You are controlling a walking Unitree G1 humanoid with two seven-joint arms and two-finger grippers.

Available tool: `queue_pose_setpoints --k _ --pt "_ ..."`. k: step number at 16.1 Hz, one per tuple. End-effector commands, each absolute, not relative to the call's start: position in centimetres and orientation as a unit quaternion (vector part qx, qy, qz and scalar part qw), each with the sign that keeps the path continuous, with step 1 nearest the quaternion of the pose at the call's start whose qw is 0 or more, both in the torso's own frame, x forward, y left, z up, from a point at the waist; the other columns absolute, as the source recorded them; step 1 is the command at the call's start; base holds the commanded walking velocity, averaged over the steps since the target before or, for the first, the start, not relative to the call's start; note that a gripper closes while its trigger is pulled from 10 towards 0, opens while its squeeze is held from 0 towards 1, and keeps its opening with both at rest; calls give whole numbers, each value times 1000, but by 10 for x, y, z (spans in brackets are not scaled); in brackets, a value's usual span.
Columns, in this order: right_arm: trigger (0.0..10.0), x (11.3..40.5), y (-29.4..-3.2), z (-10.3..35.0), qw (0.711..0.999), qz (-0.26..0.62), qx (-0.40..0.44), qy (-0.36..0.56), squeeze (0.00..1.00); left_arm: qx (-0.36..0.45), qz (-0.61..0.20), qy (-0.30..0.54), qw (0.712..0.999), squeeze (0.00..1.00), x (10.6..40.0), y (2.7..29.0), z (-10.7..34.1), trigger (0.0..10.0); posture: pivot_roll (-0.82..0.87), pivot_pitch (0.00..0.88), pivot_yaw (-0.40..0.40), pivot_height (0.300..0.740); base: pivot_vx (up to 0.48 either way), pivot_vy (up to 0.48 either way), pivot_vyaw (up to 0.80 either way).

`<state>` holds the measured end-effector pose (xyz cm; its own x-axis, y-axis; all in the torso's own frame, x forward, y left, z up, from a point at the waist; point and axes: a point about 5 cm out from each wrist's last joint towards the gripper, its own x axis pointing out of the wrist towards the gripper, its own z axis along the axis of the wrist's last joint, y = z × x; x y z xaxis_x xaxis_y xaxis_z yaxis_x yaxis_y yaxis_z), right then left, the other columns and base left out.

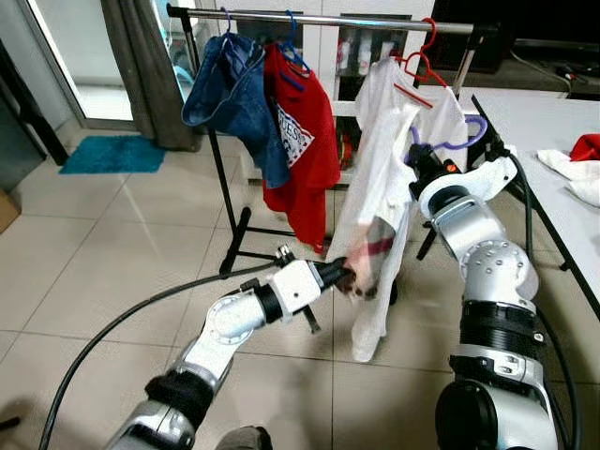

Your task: Hang hanger

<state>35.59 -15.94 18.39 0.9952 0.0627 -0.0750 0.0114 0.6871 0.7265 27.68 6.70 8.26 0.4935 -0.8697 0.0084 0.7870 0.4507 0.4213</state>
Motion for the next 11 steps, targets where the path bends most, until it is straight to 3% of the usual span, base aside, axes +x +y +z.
queue_pose_setpoints --k 1,11 --pt "10000 360 -160 196 919 11 394 24 0 183 -503 -124 836 0 274 64 88 0 -13 0 24 740 0 0 0" --pt "10000 365 -158 192 920 -2 392 23 0 194 -536 -138 810 0 262 63 99 0 -9 0 23 740 0 0 0"
